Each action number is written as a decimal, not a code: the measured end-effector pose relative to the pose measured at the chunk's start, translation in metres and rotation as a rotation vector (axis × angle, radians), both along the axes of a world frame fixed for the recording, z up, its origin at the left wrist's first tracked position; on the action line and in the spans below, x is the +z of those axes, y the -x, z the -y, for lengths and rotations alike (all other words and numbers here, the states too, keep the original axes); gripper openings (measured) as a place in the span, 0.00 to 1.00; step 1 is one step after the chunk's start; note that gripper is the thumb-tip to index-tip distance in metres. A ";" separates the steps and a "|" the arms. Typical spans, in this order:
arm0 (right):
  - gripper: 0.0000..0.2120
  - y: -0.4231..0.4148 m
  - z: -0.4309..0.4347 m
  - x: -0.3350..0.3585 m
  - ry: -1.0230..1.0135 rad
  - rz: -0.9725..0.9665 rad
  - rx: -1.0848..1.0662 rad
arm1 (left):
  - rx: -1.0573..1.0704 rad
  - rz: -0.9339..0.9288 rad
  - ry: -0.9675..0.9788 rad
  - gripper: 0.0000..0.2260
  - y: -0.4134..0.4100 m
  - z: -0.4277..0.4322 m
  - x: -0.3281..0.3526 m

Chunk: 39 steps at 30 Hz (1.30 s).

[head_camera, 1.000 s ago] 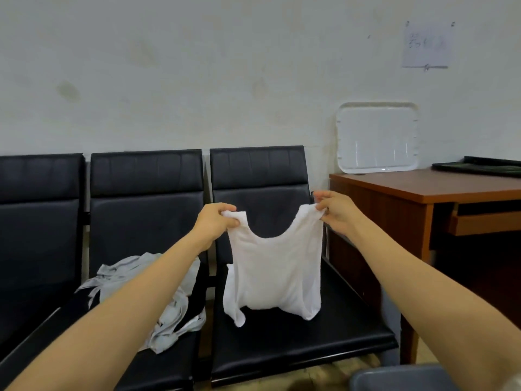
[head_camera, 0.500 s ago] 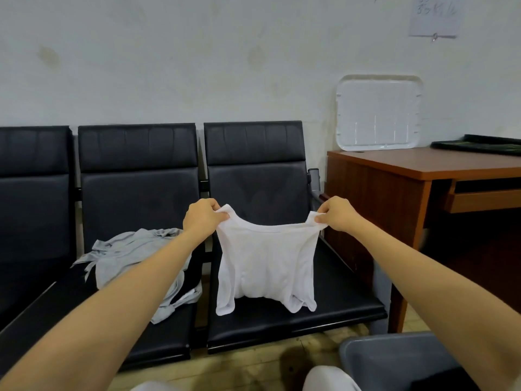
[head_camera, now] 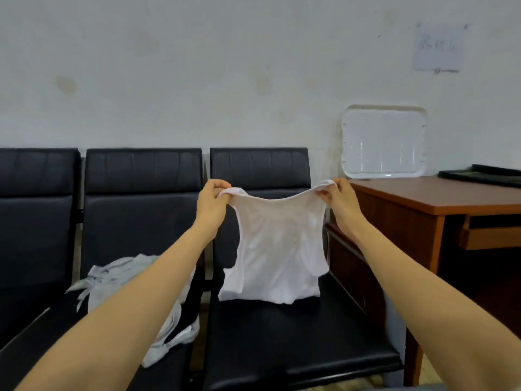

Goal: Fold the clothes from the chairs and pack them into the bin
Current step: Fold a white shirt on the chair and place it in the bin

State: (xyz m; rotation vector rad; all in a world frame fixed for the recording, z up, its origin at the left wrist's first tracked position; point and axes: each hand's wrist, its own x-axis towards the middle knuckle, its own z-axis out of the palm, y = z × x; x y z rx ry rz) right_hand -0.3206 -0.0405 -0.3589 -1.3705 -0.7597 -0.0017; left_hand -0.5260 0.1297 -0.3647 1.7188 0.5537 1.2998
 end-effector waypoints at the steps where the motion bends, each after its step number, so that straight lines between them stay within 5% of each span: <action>1: 0.07 0.005 0.005 0.003 0.000 0.047 0.007 | -0.034 0.050 0.031 0.07 0.006 0.005 0.002; 10: 0.08 0.032 0.059 -0.019 0.209 0.175 0.017 | -0.255 -0.015 0.158 0.06 0.055 0.038 -0.035; 16: 0.07 0.019 0.051 -0.065 0.670 0.115 0.121 | -0.173 -0.333 0.211 0.03 0.037 0.022 -0.082; 26: 0.07 -0.064 -0.052 -0.154 0.725 -0.114 0.103 | -0.101 -0.510 0.329 0.05 -0.060 -0.073 -0.170; 32: 0.07 -0.142 -0.162 -0.186 0.680 -0.123 -0.004 | 0.060 -0.364 0.372 0.03 -0.159 -0.169 -0.179; 35: 0.27 -0.147 -0.188 -0.229 0.818 -0.105 0.045 | 0.095 -0.519 0.400 0.24 -0.189 -0.187 -0.217; 39: 0.22 -0.130 -0.183 -0.280 1.093 0.101 0.110 | 0.086 -0.887 0.188 0.30 -0.175 -0.167 -0.284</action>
